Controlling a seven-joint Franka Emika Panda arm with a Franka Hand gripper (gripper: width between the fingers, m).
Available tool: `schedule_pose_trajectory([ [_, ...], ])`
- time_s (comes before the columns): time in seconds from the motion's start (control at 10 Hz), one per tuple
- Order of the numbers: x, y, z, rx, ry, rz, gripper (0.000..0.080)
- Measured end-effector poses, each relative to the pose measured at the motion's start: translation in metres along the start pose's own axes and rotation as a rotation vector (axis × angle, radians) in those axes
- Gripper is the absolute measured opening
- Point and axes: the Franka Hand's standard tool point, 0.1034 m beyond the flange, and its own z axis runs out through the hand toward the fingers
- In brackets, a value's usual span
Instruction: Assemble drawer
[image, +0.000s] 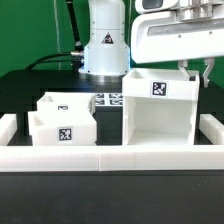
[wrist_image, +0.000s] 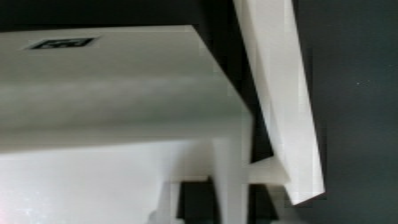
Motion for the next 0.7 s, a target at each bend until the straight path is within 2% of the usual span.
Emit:
schedule_pose_trajectory([
  [0.4,-0.0022,-0.0061,-0.0006,0.016,-0.006,0.253,0.0042],
  [0.5,-0.0053,-0.0083,0.0024,0.013,-0.01,0.332,0.0042],
  [0.6,-0.0034,-0.0074,0.0036,0.013,-0.009,0.4,0.0045],
  [0.7,0.0002,-0.0068,0.0031,0.025,-0.006,0.52,0.0045],
])
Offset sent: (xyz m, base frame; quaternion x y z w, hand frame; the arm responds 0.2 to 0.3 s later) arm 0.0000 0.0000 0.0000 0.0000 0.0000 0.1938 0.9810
